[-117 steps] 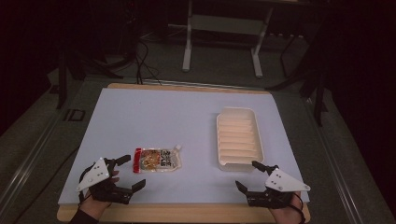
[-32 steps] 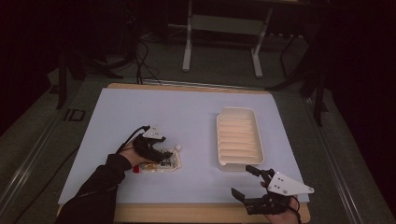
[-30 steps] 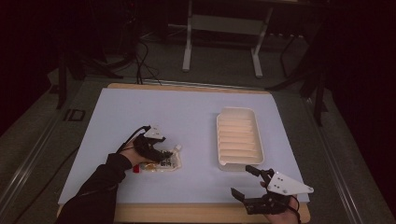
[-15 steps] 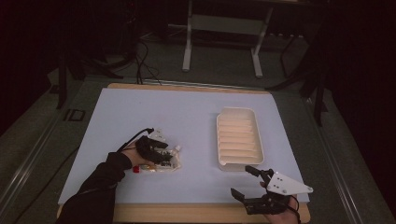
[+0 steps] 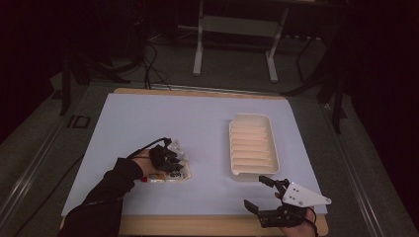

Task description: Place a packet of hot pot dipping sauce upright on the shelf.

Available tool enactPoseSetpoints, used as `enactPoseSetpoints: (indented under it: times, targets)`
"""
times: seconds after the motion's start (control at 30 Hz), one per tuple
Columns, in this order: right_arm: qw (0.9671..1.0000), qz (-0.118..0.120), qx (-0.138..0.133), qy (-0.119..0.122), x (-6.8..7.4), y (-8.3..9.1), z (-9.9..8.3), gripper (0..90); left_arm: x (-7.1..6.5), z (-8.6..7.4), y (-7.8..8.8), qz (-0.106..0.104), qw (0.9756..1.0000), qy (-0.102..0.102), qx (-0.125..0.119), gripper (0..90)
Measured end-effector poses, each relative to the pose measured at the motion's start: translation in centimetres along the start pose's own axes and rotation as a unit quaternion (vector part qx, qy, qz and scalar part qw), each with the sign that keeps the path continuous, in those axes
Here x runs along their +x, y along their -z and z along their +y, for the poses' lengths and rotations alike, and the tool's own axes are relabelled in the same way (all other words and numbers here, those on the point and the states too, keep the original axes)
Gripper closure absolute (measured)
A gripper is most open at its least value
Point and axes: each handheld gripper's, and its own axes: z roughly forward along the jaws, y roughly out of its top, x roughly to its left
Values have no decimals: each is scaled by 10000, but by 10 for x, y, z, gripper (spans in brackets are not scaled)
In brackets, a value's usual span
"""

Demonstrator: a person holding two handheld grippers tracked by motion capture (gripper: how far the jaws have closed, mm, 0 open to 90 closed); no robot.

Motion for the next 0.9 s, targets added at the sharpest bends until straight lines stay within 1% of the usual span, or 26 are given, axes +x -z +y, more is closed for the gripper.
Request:
enactPoseSetpoints:
  times: [0.03,0.1,0.13,0.17,0.2,0.23,0.3,0.4,0.43,0.47,0.5,0.53,0.57,0.6,0.7,0.73,0.77,0.8,0.87,0.9]
  targets:
    - [10000,-3,-4,-7,0,0,0,137,-2,-1,0,33,9999,-97,-35,805]
    - [10000,-13,6,-24,-1,0,0,139,-2,-1,0,49,9999,-112,-35,823]
    - [10000,-13,4,-31,-1,0,0,139,-2,0,1,56,10000,-43,-12,827]
    - [10000,-9,6,-43,-1,-1,0,139,-3,0,1,63,10000,-58,-19,832]
    - [10000,-9,14,-32,-1,-1,0,139,-2,-1,1,37,10000,-25,-49,836]
    - [10000,-11,12,-20,0,-1,0,140,-1,-1,2,-2,9999,88,-61,841]
    - [10000,-14,10,-25,0,0,0,142,-1,-2,5,58,9999,-12,-122,846]
    - [10000,-35,-13,-42,-1,0,0,142,-2,-1,12,230,9995,81,-217,852]
    - [10000,-35,-13,-42,-1,0,0,142,-2,-1,12,230,9995,81,-217,857]
    - [10000,-43,-18,-41,-1,0,0,147,-2,-2,19,248,9990,116,-361,857]
    - [10000,-44,-26,-50,-1,1,0,147,-1,-2,23,246,9988,171,-396,863]
    - [10000,-27,-23,-65,-1,1,1,147,-1,-2,27,208,9986,176,-460,866]
    - [10000,-35,-26,-70,-1,1,1,147,-2,-2,30,296,9982,157,-503,868]
    - [10000,-44,-36,-71,-1,2,1,148,-2,-2,34,319,9980,208,-496,869]
    - [9999,-54,-67,-54,-1,2,2,148,-5,-2,43,357,9968,307,-642,872]
    - [10000,-54,-56,-49,-1,2,2,148,-6,-3,45,396,9961,334,-711,873]
    - [10000,-70,-57,-36,-1,2,2,147,-7,-3,48,378,9954,388,-789,874]
    - [10000,-64,-56,-43,-1,2,2,148,-8,-3,50,402,9951,360,-830,874]
    - [9999,-73,-65,-66,-1,3,2,148,-10,-3,55,448,9939,428,-914,875]
    - [9999,-77,-74,-75,-2,3,2,158,-12,-3,57,488,9932,422,-970,875]
